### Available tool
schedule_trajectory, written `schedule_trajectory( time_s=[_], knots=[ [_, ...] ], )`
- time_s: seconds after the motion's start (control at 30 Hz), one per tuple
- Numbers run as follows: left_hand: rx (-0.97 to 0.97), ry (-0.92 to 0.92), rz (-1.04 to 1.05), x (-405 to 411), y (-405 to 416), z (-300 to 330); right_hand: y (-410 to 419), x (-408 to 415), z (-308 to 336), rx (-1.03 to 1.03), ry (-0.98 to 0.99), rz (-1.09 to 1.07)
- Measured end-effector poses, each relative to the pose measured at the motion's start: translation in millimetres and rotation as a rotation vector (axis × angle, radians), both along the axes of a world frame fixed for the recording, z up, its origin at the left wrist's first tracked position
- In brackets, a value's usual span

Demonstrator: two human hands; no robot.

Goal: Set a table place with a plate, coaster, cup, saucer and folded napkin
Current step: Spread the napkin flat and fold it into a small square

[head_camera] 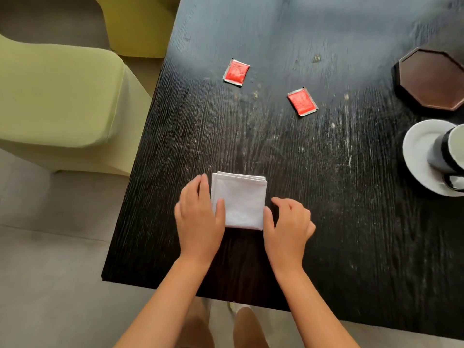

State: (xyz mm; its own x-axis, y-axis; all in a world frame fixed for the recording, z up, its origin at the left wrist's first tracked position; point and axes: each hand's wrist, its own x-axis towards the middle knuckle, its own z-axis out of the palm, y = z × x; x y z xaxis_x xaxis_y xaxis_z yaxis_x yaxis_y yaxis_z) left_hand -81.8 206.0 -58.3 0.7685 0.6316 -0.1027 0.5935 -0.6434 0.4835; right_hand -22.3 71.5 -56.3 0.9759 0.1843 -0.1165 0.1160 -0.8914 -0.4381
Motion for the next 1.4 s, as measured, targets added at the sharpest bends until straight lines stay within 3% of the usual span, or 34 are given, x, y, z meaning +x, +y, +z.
schedule_trajectory(
  time_s=[0.07, 0.13, 0.33, 0.6, 0.77, 0.93, 1.0, 1.23, 1.4],
  knots=[
    [-0.121, 0.003, 0.122, 0, -3, 0, 11, 0, 2, 0.024, 0.115, -0.070],
    [-0.172, 0.012, 0.117, -1, -4, -1, 19, 4, 4, 0.083, 0.223, -0.125],
    [-0.402, -0.028, 0.173, 3, 11, -3, 30, 17, 20, 0.426, 0.512, -0.264],
    [-0.681, 0.154, 0.231, -3, 22, 15, 32, 20, 57, 0.564, 0.628, -0.130],
    [-1.388, -0.072, 0.489, -2, 18, 58, 27, 33, 115, 0.679, 0.614, -0.073],
    [-1.704, -0.272, 0.410, 9, 22, 124, 0, 49, 178, 0.907, 0.697, -0.023],
    [-1.687, -0.309, 0.348, 16, 23, 155, -14, 54, 200, 0.980, 0.697, 0.002],
    [-1.285, -0.315, 0.074, 35, 6, 234, -57, 67, 257, 1.050, 0.532, 0.129],
    [-1.216, -0.394, -0.076, 50, -18, 273, -89, 73, 287, 1.015, 0.358, 0.085]
  ],
)
